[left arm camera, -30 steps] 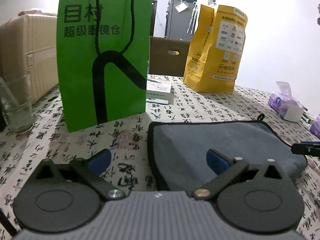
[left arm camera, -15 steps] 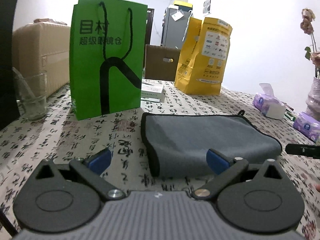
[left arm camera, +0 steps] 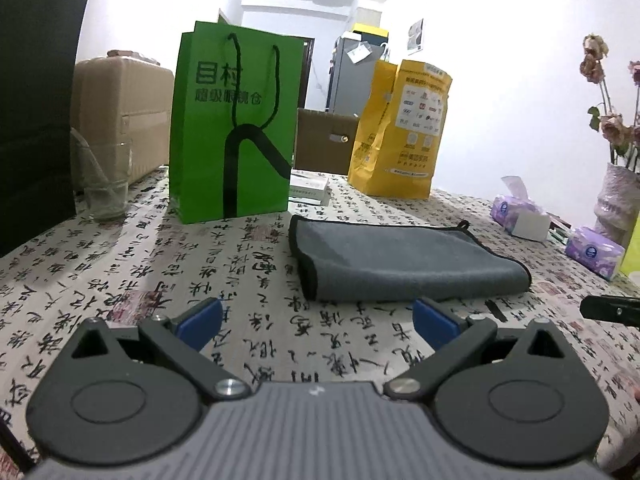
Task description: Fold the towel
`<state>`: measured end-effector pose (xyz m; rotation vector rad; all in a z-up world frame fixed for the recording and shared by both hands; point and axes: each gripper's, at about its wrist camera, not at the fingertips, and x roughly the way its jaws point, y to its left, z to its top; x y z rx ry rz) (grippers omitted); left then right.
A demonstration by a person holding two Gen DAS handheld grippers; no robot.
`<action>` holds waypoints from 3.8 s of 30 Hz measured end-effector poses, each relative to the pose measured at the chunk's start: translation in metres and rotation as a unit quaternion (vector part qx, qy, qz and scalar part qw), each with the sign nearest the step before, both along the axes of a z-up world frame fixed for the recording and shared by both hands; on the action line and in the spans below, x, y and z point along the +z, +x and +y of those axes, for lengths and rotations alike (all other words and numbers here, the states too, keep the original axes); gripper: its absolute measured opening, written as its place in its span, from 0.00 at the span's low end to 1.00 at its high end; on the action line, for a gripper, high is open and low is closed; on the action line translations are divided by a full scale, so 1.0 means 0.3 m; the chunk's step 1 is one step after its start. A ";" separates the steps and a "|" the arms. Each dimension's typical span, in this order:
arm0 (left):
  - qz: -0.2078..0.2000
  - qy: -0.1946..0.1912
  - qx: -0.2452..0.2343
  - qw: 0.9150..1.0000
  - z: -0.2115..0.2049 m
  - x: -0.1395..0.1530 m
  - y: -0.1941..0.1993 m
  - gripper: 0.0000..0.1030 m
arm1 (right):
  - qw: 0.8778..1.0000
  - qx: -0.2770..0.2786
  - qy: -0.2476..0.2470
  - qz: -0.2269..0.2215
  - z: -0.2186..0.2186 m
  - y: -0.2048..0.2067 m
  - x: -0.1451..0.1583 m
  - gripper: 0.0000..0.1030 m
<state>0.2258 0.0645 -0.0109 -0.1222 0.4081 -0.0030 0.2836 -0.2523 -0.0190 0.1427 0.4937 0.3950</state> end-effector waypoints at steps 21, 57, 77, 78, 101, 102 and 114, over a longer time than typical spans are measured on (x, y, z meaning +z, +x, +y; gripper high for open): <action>-0.059 0.030 -0.001 0.998 -0.097 0.063 -0.296 1.00 | 0.998 0.004 0.008 -0.061 0.015 -0.282 0.057 0.96; -0.107 0.053 -0.025 0.993 -0.150 0.092 -0.634 1.00 | 0.988 0.012 -0.028 -0.149 0.096 -0.712 0.113 1.00; -0.055 0.059 -0.005 0.997 -0.166 0.054 -0.716 1.00 | 0.992 0.010 -0.045 -0.118 0.104 -0.823 0.097 1.00; -0.056 0.057 -0.005 0.997 -0.166 0.055 -0.716 1.00 | 0.992 0.007 -0.044 -0.117 0.101 -0.823 0.097 1.00; -0.039 0.062 -0.035 0.997 -0.180 0.031 -0.771 1.00 | 0.996 0.002 -0.027 -0.089 0.069 -0.855 0.075 1.00; -0.039 0.062 -0.036 0.997 -0.181 0.031 -0.771 1.00 | 0.996 0.002 -0.027 -0.089 0.069 -0.855 0.075 1.00; -0.041 0.064 -0.035 0.997 -0.184 0.034 -0.770 1.00 | 0.996 0.002 -0.027 -0.088 0.069 -0.847 0.074 1.00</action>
